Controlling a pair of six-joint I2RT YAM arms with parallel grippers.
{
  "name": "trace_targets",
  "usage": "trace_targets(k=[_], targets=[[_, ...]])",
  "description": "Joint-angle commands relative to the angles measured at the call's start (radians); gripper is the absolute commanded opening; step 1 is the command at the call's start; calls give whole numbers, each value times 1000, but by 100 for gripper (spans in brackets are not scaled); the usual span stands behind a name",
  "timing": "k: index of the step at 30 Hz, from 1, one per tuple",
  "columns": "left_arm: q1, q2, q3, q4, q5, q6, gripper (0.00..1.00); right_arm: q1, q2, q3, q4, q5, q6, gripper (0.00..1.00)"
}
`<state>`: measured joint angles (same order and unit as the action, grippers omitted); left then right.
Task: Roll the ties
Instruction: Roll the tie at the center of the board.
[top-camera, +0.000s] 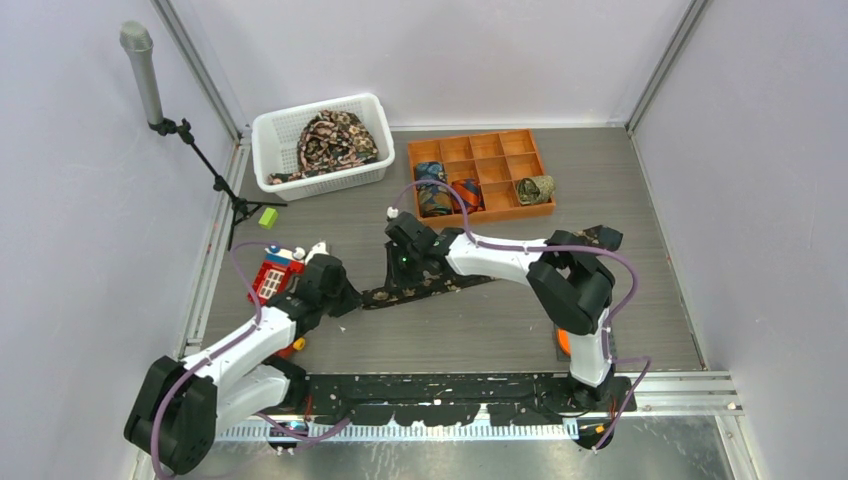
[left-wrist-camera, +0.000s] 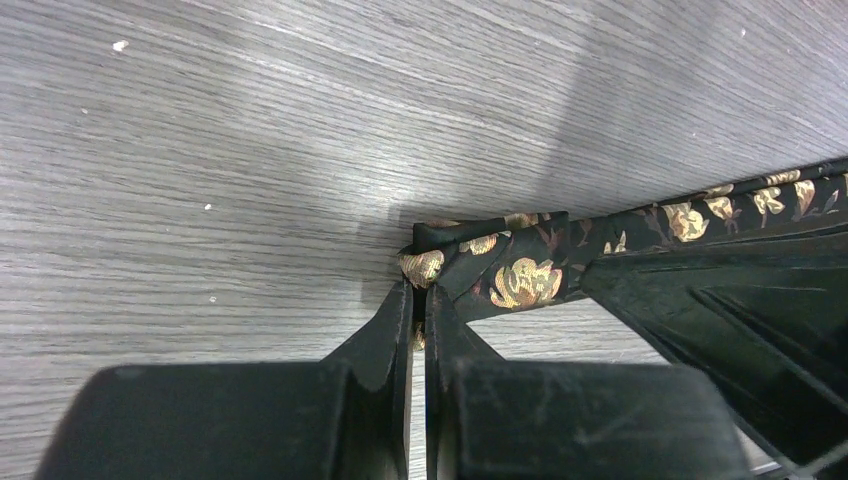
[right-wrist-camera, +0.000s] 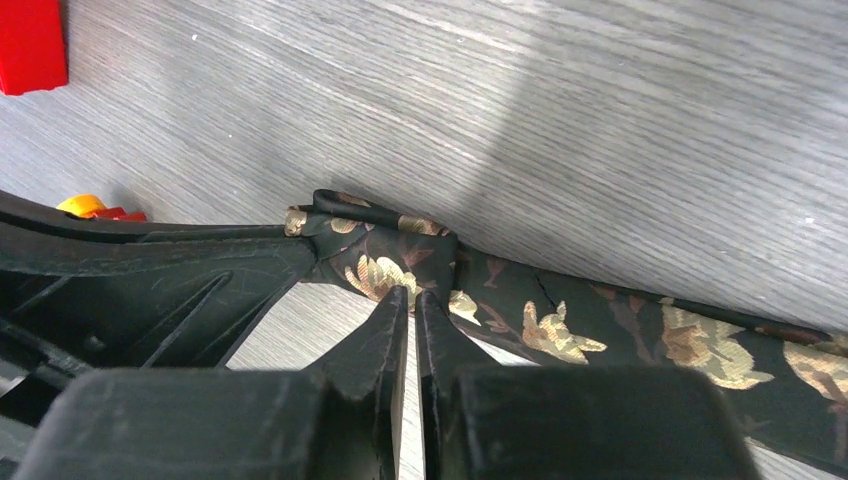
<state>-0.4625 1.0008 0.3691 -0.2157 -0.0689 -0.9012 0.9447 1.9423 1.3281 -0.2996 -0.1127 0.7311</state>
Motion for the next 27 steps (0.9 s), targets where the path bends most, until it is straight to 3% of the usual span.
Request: trace_targets(k=[1,27], targets=[[2,-30,53,-58,-19,38,0,21,28,39,24,8,7,12],[2,-135,175,-213,20,41,0,50,82,111,34,-38,28,8]])
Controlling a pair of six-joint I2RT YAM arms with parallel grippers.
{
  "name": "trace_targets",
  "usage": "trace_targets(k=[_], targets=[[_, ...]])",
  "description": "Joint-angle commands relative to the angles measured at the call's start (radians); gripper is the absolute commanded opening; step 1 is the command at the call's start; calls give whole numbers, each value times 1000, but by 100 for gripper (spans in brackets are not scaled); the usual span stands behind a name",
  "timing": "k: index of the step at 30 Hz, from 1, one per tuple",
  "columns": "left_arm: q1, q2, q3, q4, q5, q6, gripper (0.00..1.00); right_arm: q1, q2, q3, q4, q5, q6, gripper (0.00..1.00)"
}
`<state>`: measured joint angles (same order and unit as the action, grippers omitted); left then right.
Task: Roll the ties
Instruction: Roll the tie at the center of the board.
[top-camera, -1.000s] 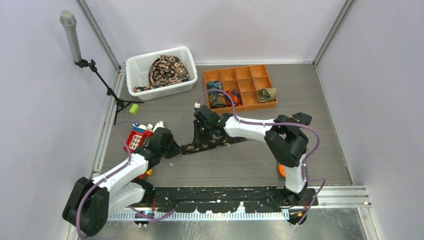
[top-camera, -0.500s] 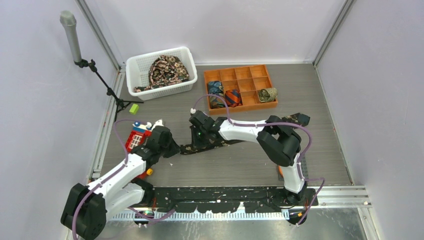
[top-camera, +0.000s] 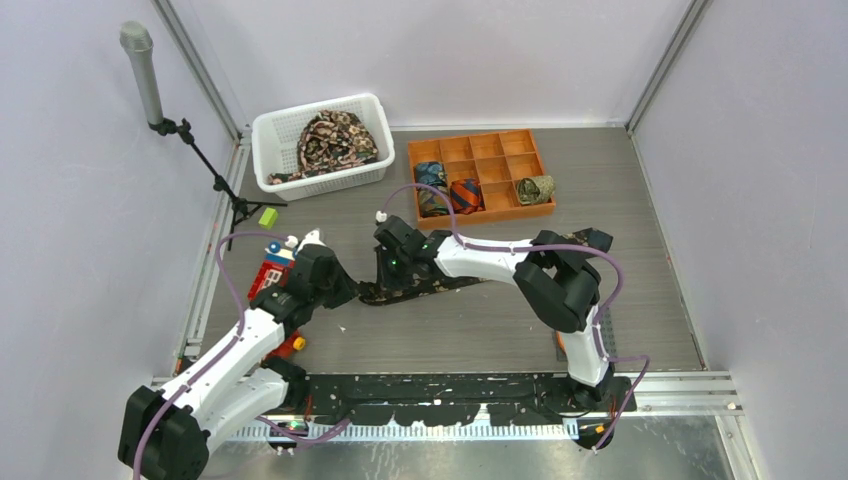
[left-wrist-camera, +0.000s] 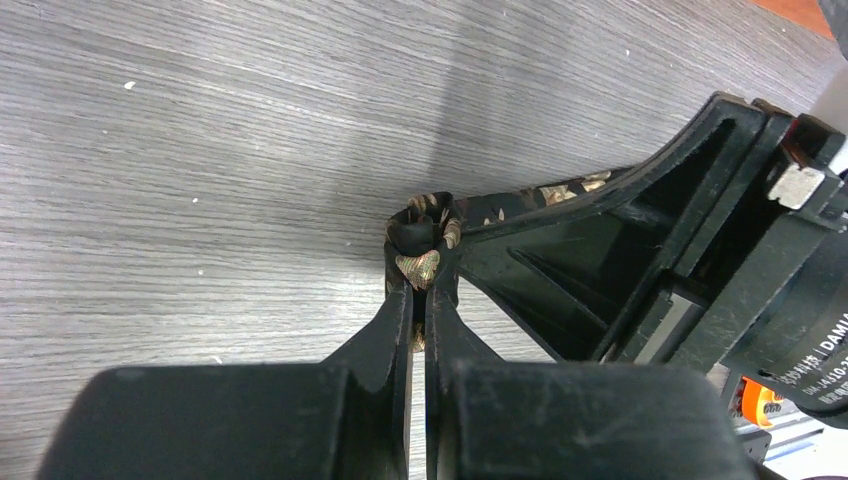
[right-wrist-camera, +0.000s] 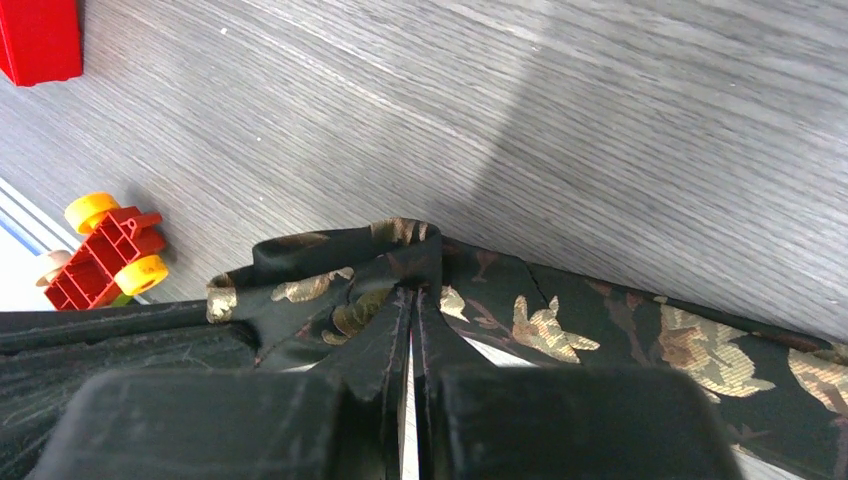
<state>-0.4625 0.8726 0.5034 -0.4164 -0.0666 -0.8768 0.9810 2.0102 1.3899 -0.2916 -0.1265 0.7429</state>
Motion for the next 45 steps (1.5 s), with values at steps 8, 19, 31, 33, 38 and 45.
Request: trace_targets(k=[8,19,31,33,38,45], targets=[[2,2,49,-3,39,13,0,27,45,85,24,-33,19,7],[2,3,75,-26,48,27,0,38,63,101,33,-55,31,6],[3,83,104,15,105,64,0,42,67,96,63,-76,39,5],[2,105,103,29,120,65,0,41,63,89,62,-77,39,5],[2,155,92,77,161,68,0,41,53,74,67,-69,40,5],[2,226,103,120,206,78,0,36,44,65,67,-58,39,5]])
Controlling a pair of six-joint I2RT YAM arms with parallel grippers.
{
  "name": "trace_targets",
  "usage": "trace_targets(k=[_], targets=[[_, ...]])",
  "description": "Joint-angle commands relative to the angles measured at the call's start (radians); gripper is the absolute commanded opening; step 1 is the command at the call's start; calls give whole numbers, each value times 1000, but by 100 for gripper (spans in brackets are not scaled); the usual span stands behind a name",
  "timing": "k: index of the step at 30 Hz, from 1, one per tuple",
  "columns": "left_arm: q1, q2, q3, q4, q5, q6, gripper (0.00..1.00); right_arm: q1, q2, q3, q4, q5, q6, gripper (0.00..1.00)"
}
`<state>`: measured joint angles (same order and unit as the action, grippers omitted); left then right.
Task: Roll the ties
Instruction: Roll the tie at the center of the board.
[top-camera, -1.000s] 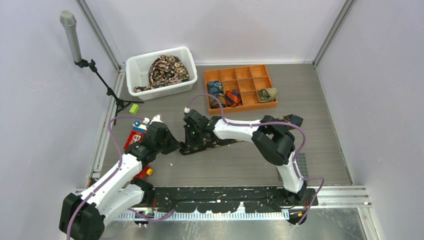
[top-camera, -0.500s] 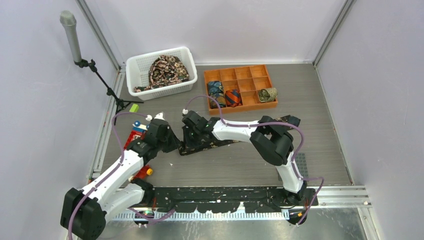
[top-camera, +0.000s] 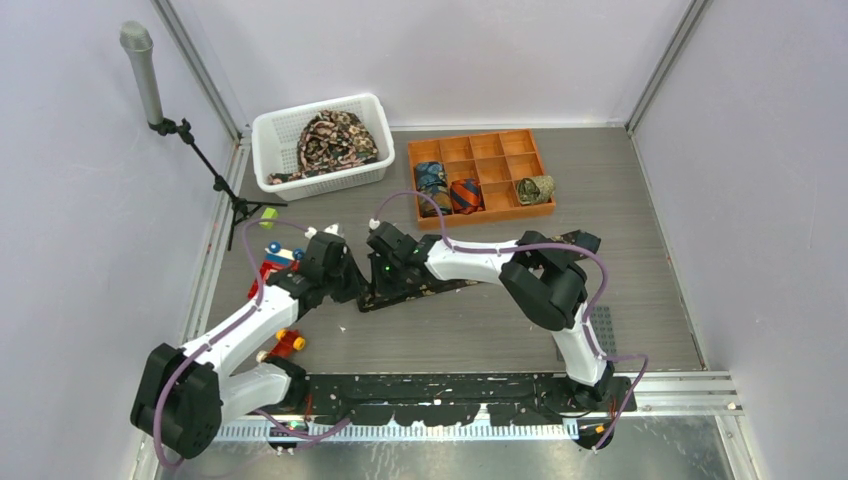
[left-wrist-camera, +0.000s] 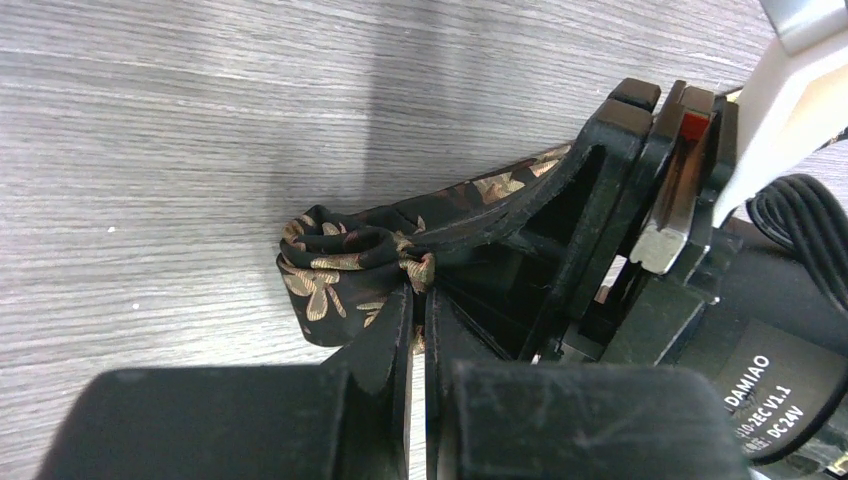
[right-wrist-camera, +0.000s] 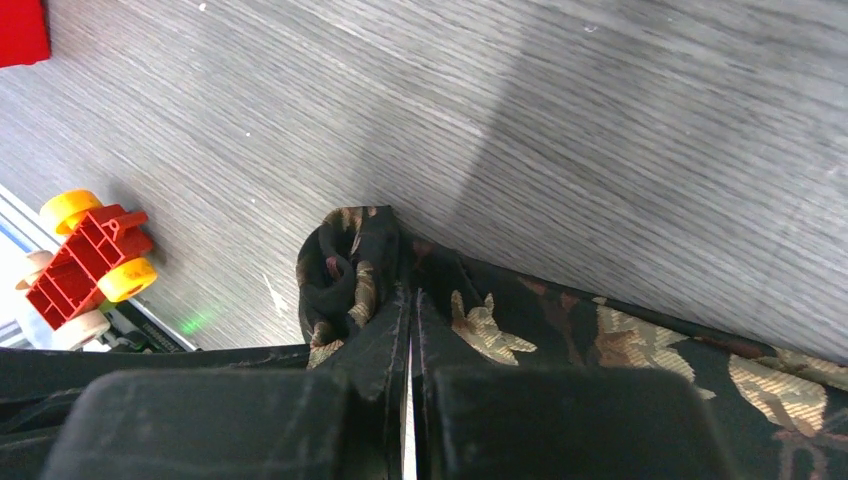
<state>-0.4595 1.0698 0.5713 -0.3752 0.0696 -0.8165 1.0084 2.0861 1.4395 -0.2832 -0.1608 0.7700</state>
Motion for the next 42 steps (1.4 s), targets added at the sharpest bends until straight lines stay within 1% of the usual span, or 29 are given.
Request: trace_targets(k=[1,8,15,19,26,35,38,42], targets=[[-1,37,37,83,73,20,0,6,-34,14,59,-22,12,5],[-1,89,47,106,95,28,0,-2,-74,-4,41,-3,7,5],[-1,135,54,133,111,27,0,-13,-148,-10,-53,81,-29,5],[-1,158,58,148,122,25,0,-31,-193,-32,-85,105,-41,5],[-2,199,59,190,152,21,0,-51,-235,-71,-85,118,-50,5],[-2,237,52,232,174,8,0,-54,-235,-83,-78,105,-53,5],[-2,241,46,242,180,4,5,-55,-235,-85,-76,104,-58,5],[-4,234,39,247,187,3,21,-57,-237,-84,-76,103,-62,7]])
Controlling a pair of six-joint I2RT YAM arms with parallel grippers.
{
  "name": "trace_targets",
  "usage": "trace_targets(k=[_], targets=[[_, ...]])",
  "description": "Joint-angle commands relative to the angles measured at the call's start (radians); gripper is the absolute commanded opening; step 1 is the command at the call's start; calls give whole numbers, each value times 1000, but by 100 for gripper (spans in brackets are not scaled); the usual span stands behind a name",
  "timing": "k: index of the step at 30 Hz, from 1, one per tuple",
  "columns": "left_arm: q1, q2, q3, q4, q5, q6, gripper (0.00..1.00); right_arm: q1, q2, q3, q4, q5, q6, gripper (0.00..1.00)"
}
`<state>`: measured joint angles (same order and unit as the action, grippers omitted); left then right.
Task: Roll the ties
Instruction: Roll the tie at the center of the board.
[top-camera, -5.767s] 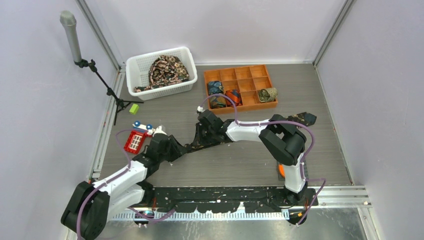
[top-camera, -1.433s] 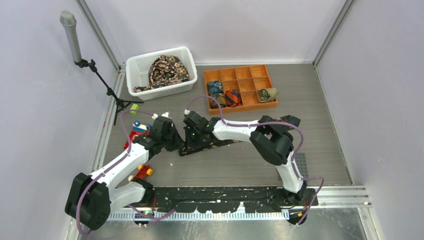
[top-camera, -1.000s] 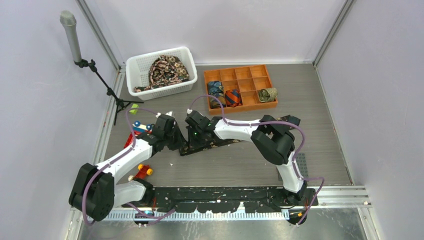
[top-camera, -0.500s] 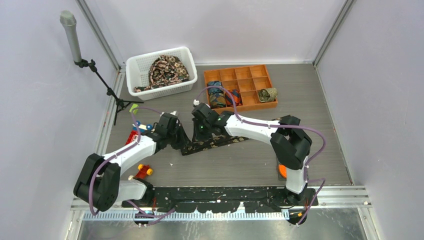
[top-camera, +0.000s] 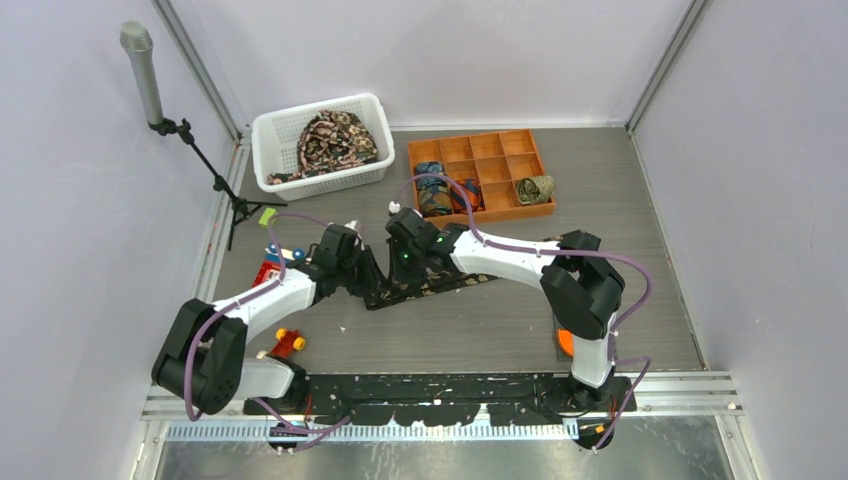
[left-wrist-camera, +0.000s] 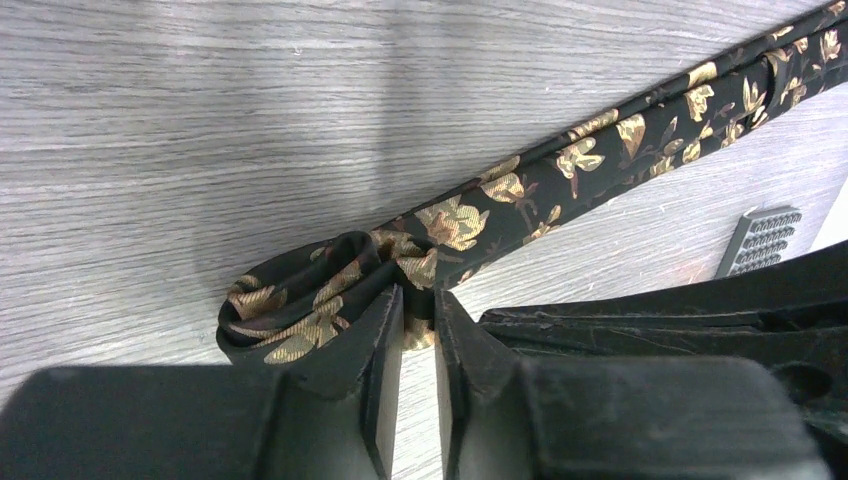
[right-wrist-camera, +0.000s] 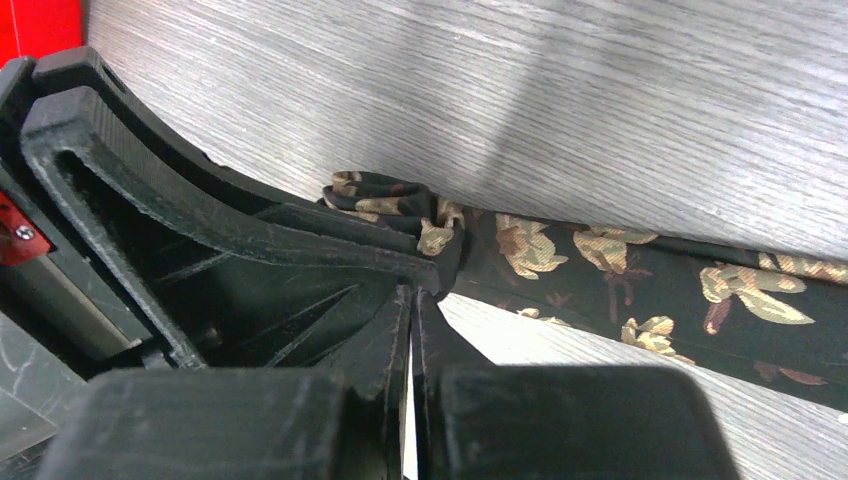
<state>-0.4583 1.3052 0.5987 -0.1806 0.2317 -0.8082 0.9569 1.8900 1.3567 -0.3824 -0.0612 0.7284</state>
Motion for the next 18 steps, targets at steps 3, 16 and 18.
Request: trace_targets(k=[3,16,18], targets=[[-5,-6,9,57,32,-5,30,-8,-39,0,23,-2,-22,10],[-5,-62,-5,63,29,-8,23,-22,-42,-3,23,-16,-38,30],[-5,-67,-8,64,28,-7,16,-23,-36,1,23,-23,-40,32]])
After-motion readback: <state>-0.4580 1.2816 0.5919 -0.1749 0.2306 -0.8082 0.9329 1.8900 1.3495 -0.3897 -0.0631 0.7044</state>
